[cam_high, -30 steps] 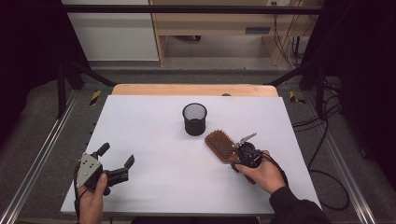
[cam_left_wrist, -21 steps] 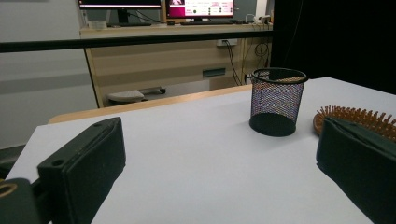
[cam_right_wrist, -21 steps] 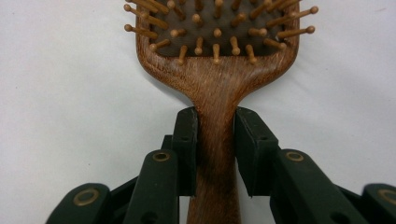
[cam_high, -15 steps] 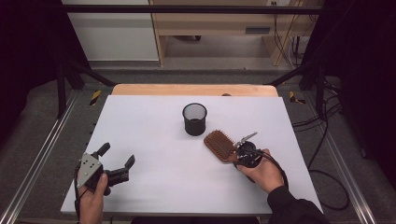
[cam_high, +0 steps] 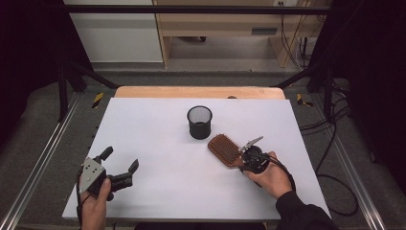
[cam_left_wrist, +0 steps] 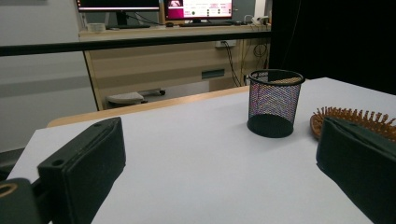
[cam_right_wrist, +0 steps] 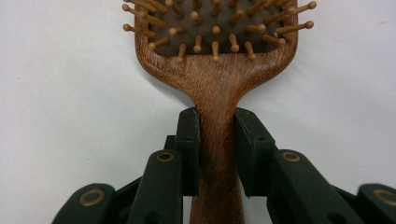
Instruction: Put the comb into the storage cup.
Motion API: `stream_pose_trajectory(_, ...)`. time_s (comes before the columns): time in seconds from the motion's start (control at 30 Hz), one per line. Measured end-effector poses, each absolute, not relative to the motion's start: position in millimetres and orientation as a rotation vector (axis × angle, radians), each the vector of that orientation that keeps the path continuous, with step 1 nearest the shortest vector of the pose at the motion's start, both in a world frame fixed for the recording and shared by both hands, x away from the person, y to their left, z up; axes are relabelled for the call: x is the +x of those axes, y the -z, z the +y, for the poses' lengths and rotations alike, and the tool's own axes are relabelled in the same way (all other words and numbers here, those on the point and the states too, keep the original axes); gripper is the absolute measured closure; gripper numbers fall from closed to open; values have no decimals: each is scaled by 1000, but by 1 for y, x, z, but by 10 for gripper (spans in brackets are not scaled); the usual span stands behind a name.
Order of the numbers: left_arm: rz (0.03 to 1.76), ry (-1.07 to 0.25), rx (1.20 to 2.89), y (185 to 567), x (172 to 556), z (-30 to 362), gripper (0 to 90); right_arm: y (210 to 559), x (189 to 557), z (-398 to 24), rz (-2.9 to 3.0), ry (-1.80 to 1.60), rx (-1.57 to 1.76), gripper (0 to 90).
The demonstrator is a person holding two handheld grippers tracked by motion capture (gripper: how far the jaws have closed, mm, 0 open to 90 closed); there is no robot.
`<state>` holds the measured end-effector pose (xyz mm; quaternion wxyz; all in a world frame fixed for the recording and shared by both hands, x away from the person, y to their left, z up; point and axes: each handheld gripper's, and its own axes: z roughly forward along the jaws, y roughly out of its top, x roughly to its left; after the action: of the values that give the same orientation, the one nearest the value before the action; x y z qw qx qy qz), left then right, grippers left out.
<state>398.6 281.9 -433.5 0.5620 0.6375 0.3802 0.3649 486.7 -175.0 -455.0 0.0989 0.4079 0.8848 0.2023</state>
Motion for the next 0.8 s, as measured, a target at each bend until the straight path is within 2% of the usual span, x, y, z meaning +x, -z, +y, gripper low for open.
stream_pose_trajectory(0.33,904,-864,1488,432,398,284,15,455,484,-177,2599,-661,1186,728)
stream_pose_trajectory(0.47,901,-854,1485,428,397,282,15,445,477,-181,2537,-780,1173,728)
stream_pose_trajectory(0.8,846,-741,1522,400,417,243,15,422,467,-185,2369,-1033,1114,728)
